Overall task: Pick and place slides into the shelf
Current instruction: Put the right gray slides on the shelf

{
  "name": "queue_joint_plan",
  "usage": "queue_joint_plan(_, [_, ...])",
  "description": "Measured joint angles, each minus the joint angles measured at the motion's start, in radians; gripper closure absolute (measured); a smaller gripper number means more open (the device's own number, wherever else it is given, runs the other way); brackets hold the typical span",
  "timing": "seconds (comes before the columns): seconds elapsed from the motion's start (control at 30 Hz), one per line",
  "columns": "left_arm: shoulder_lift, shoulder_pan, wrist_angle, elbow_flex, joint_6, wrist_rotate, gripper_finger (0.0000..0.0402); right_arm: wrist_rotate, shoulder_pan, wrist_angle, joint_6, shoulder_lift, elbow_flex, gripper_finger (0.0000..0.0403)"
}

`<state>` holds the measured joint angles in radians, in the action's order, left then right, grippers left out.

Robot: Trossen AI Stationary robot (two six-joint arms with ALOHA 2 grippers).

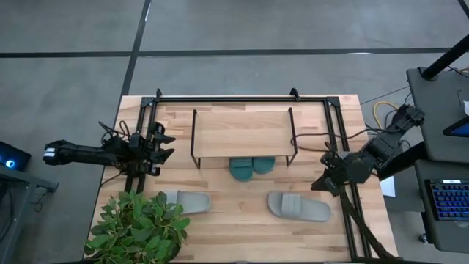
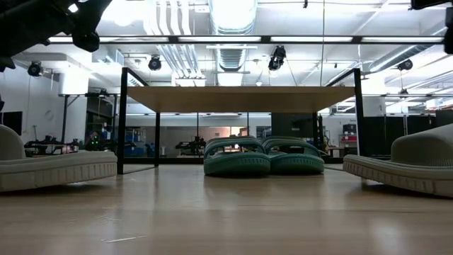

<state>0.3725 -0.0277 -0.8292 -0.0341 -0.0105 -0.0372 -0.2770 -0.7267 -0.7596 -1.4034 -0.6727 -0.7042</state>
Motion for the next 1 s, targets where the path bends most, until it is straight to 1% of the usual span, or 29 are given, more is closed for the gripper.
queue_joint_plan(0.37, [0.000, 0.000, 0.000, 0.000, 0.000, 0.000, 0.0237, -0.055, -0.126, 0.002, -0.289, -0.217, 0.000, 0.0282])
queue_joint_plan(0.53, [0.000, 0.000, 0.000, 0.000, 0.000, 0.000, 0.0237, -0.126, -0.178, 0.012, -0.413, -0.328, 0.000, 0.0282])
queue_joint_plan(0.63, [0.000, 0.000, 0.000, 0.000, 0.000, 0.000, 0.0237, -0.215, -0.206, 0.042, -0.487, -0.384, 0.000, 0.0282])
queue_joint_plan(0.7, [0.000, 0.000, 0.000, 0.000, 0.000, 0.000, 0.0237, -0.276, -0.219, 0.065, -0.498, -0.415, 0.000, 0.0282])
queue_joint_plan(0.77, [0.000, 0.000, 0.000, 0.000, 0.000, 0.000, 0.0237, -0.304, -0.225, 0.075, -0.514, -0.444, 0.000, 0.0282])
queue_joint_plan(1.0, [0.000, 0.000, 0.000, 0.000, 0.000, 0.000, 0.0237, -0.303, -0.225, 0.071, -0.560, -0.521, 0.000, 0.0282])
